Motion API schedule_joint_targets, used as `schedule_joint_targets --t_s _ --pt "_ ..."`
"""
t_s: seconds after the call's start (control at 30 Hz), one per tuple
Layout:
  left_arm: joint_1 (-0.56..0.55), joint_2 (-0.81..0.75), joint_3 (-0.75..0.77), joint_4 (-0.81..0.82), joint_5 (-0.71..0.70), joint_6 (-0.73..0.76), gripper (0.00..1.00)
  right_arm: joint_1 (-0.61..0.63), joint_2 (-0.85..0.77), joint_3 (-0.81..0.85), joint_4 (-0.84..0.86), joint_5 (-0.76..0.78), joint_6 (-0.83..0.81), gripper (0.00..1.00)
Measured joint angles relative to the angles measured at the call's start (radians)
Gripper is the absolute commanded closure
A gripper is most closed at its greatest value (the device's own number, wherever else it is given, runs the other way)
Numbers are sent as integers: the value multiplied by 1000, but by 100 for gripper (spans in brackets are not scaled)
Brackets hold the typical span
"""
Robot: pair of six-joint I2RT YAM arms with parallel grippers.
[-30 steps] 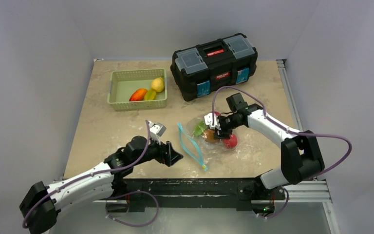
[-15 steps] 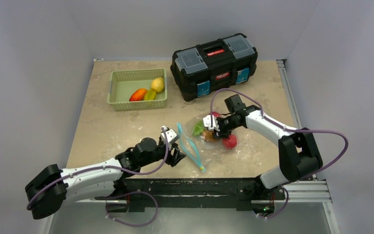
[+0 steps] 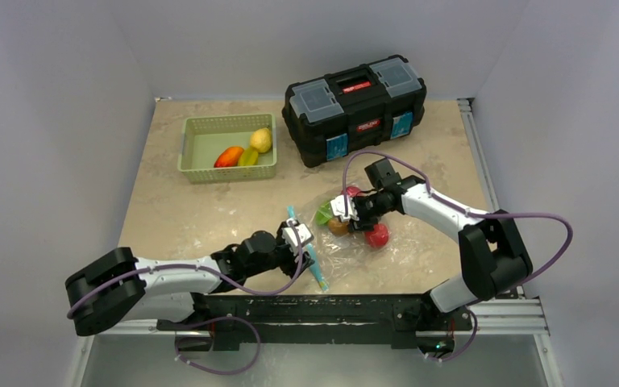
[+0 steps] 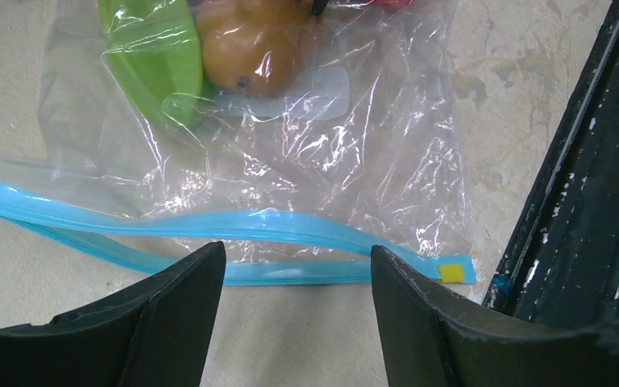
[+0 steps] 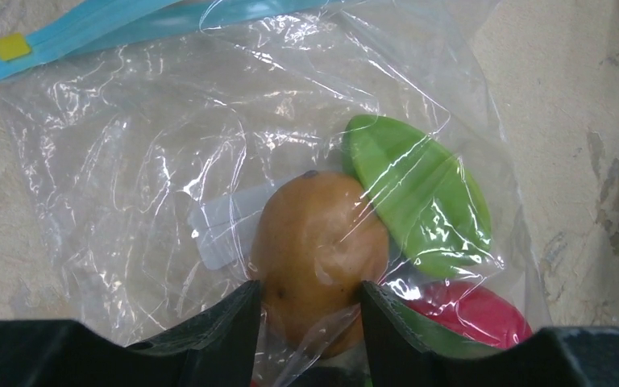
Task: Open the zip-top bag and remove the fake food
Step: Pick up the fake vegetable from the zipper food storage bag.
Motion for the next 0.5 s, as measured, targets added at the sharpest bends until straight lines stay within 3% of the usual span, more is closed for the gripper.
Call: schedule_joint_targets --t_s 0.5 --pt "-18 72 3 87 -18 67 34 -33 0 -4 -14 6 6 49"
